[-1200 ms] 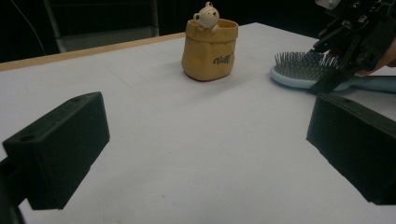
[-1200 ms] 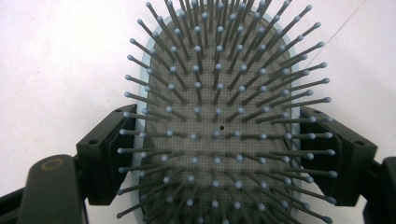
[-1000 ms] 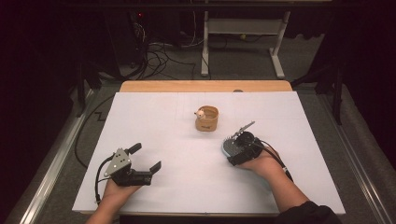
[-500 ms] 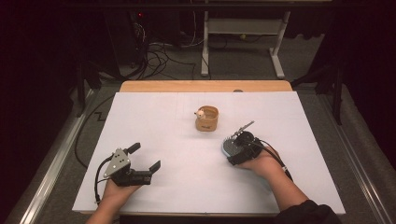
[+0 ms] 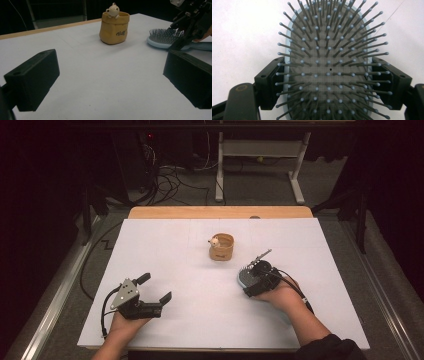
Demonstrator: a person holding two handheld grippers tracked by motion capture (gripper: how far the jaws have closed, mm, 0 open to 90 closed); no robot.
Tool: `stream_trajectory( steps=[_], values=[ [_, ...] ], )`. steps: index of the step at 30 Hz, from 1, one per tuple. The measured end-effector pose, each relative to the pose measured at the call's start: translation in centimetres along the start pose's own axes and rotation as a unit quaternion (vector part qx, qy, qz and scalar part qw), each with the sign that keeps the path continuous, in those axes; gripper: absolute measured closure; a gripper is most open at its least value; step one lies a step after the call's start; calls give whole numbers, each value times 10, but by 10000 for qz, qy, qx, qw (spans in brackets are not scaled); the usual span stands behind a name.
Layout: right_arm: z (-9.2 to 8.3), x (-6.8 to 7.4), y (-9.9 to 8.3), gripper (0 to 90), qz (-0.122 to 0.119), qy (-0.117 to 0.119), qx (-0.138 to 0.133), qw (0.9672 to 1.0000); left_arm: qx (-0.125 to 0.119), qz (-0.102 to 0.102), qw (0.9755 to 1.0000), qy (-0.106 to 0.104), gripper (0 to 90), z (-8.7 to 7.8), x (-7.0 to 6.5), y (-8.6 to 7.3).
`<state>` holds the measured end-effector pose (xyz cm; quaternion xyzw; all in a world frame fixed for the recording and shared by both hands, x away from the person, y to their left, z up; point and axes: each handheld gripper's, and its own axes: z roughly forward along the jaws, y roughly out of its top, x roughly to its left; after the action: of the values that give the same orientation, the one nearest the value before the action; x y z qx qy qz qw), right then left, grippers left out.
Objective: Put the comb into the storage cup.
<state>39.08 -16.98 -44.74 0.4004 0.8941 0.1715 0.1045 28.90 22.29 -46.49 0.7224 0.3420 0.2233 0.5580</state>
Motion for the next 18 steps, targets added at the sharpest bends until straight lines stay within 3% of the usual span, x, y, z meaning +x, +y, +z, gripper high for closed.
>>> stream_trajectory(
  steps=[18],
  values=[
    [-32, -2, -4, 206, -55, -171, -563, 9983, 10, -6, 10000, -39, 11, 1, -1, 0]
  ],
)
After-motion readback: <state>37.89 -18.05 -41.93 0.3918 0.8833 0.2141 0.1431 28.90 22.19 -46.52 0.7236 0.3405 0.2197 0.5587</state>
